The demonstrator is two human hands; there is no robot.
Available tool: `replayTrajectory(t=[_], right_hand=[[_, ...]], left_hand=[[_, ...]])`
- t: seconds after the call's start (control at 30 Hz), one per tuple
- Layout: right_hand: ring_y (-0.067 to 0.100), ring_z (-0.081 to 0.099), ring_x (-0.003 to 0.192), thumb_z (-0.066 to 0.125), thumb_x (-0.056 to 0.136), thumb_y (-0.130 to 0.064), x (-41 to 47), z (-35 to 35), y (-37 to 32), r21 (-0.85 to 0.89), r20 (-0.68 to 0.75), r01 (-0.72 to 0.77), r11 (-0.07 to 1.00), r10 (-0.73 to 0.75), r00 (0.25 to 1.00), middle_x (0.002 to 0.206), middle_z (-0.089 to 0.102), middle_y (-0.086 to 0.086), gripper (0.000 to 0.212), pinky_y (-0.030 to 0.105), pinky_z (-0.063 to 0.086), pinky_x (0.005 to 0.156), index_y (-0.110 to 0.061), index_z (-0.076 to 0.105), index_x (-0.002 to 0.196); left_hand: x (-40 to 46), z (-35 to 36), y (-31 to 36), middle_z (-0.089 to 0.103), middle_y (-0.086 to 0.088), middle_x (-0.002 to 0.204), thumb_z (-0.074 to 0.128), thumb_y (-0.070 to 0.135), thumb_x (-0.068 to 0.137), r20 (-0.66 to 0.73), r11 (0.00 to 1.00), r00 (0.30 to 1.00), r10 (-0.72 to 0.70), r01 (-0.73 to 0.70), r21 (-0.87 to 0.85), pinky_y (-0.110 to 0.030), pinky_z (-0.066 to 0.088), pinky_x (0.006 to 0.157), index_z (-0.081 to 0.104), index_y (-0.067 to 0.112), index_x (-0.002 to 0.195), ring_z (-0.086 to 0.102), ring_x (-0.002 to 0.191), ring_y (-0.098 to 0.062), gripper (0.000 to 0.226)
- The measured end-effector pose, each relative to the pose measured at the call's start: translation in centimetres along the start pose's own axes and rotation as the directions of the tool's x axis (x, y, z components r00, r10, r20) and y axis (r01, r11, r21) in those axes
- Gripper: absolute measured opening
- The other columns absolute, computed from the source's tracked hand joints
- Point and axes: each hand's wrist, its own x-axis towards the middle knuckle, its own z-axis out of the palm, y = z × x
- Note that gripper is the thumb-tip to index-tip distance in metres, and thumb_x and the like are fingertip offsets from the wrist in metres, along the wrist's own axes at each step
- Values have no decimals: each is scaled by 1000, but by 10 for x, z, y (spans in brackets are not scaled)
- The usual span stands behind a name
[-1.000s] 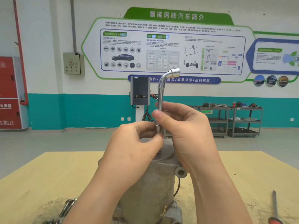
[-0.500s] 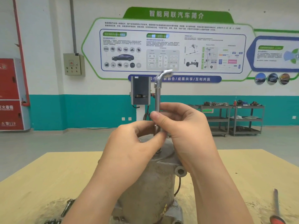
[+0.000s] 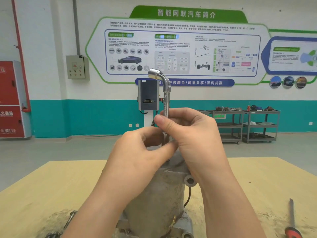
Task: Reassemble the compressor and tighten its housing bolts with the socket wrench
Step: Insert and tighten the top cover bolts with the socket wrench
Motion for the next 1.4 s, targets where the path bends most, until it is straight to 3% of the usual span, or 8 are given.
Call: replayTrajectory(t=[0.1, 0.3, 0.5, 0.67, 1.03, 1.17, 1.33, 1.4], right_hand=[[0, 70, 73, 68, 88, -19, -1, -1, -3, -72, 77, -11, 997, 17, 997, 81, 76, -6, 10, 11, 52, 61, -15, 74, 95], [4, 71, 71, 74, 82, -8, -1, -4, -4, -52, 51, 2, 999, 1, 999, 76, 75, -4, 10, 12, 51, 60, -13, 72, 90], [4, 71, 74, 71, 86, -15, -1, -5, -4, -64, 74, -4, 998, 8, 997, 82, 76, -5, 7, 13, 52, 58, -19, 72, 91], [3, 71, 76, 58, 94, -7, -1, -4, -5, -46, 148, 2, 999, 4, 989, 82, 76, -3, 18, 12, 52, 61, -18, 72, 94], [1, 70, 79, 58, 94, -6, 4, -8, 5, 25, 143, 25, 999, -28, 989, 81, 76, -6, 26, 11, 50, 60, -14, 63, 119], [5, 71, 91, 60, 92, -1, 6, -13, 8, -7, 212, 25, 1000, -23, 977, 90, 77, -5, 27, 17, 55, 77, -16, 65, 113], [10, 72, 89, 66, 88, -4, 7, -17, 12, -40, 215, 8, 999, 0, 977, 88, 77, -2, 18, 22, 55, 84, -19, 72, 97], [15, 73, 88, 67, 87, -6, 7, -17, 13, -33, 211, -17, 999, 24, 977, 87, 77, 1, 16, 32, 54, 88, -20, 73, 92]], left_hand=[[-1, 4, 1, 75, 11, 75, 77, 50, 63, -117, 1000, 993, -6, 5, -7, -40, 56, 77, 75, 30, 81, 71, 74, -8, 27], [1, -3, -1, 75, 16, 75, 75, 23, 80, -66, 998, 997, -39, 36, -44, -6, 45, 57, 74, 26, 89, 69, 70, 6, 10], [-1, 4, 1, 75, 14, 81, 80, 45, 67, -106, 1000, 994, 4, -3, 7, -45, 56, 82, 74, 35, 85, 72, 82, -10, 21], [1, 4, -2, 72, 13, 65, 81, 28, 72, -172, 999, 985, -31, 29, -15, -15, 49, 58, 74, 28, 73, 69, 61, -1, 7], [0, 10, -2, 75, 15, 79, 69, 23, 90, -123, 989, 990, 70, -53, 135, -43, 55, 80, 76, 26, 91, 70, 80, -14, 8], [-2, -4, 5, 75, 18, 82, 67, 19, 90, -37, 1000, 999, -19, 19, -4, -22, 54, 86, 78, 36, 83, 70, 88, -2, 21], [15, -18, 36, 72, 23, 85, 58, 26, 95, -416, 987, 907, 67, -121, -105, -7, 48, 79, 67, 30, 90, 63, 83, 14, 12], [32, -13, 63, 71, 17, 88, 52, 43, 98, -357, 978, 928, 104, -161, -133, -17, 51, 84, 63, 30, 94, 65, 86, 6, 17]])
